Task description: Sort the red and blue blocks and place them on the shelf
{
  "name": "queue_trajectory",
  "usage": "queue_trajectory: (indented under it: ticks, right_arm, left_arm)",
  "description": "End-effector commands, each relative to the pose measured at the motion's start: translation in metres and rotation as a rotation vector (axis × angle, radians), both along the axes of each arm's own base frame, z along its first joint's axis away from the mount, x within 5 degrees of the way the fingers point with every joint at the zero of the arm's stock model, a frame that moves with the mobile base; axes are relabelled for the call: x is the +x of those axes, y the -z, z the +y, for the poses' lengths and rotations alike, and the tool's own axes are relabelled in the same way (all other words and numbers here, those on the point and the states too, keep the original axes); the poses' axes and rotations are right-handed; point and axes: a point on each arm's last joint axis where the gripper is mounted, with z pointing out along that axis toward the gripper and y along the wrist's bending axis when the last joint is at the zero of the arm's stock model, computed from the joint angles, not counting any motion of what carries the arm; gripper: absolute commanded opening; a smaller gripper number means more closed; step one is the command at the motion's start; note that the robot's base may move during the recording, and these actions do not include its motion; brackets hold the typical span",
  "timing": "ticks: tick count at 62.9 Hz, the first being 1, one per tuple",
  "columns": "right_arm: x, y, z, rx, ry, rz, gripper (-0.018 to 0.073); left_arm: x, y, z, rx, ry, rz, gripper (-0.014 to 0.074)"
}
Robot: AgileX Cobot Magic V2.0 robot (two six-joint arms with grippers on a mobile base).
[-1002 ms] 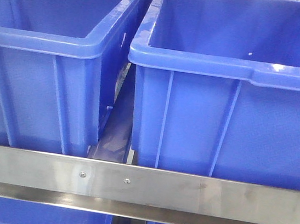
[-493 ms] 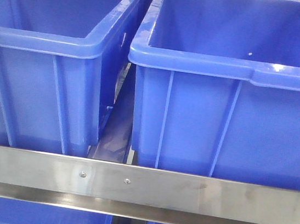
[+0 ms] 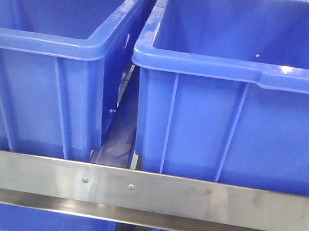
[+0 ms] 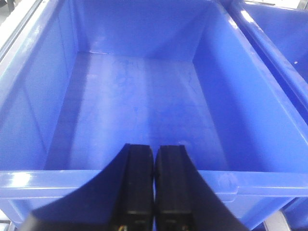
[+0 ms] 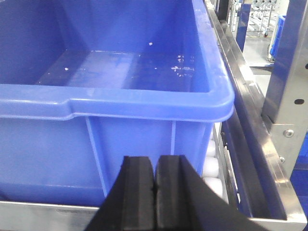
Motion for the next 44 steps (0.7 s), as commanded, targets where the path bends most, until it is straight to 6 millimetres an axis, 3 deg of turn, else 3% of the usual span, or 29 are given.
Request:
queue_trajectory:
  ticks: [1,44]
  right_arm:
    - [-0.0025,-0.0163,-0.0004,-0.013,0.007,-0.133,0.0067]
    - [-0.0025,-0.0163,-0.0004,-0.013,0.007,-0.133,0.0067]
  left_arm:
    - [0.0010,-0.0165,-0.0015,-0.032,0.012,-0.099,0.0129]
    - [0.0010,-0.0165,-0.0015,-0.032,0.012,-0.099,0.0129]
